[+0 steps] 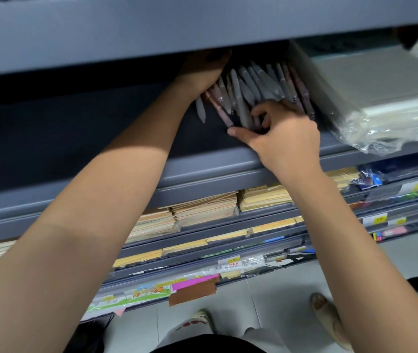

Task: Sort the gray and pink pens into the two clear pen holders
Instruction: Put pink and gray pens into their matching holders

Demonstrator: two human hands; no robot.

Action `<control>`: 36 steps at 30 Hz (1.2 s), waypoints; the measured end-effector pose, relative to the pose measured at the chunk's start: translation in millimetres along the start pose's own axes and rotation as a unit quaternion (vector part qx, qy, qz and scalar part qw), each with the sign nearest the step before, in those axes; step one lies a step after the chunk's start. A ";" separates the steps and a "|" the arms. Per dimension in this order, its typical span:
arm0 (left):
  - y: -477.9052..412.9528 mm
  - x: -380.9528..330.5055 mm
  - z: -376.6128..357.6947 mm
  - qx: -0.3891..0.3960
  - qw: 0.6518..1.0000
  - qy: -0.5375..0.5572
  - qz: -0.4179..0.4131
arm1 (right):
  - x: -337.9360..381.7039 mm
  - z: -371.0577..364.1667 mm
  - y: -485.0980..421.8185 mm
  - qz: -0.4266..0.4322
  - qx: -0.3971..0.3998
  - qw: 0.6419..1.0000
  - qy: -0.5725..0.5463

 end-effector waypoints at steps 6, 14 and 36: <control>-1.3 -0.2 -0.8 -0.016 1.000 -0.025 -0.009 | 1.5 -2.2 4.2 -0.001 -0.015 1.000 0.000; -1.3 -1.2 -2.5 0.054 0.996 -0.063 0.022 | -2.1 0.2 7.3 -0.005 -0.015 0.999 -0.041; 4.8 -7.1 -3.6 0.041 0.997 -0.062 0.000 | -2.2 -2.9 7.3 -0.031 -0.027 0.999 -0.033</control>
Point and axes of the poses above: each hand's wrist, its own y-axis away from the middle knuckle, its own z-axis out of the back of the hand, x = y × z, the point moved 3 cm from there along -y, towards the middle knuckle, and after that the axes turned 15 degrees about y, right-handed, at the moved point
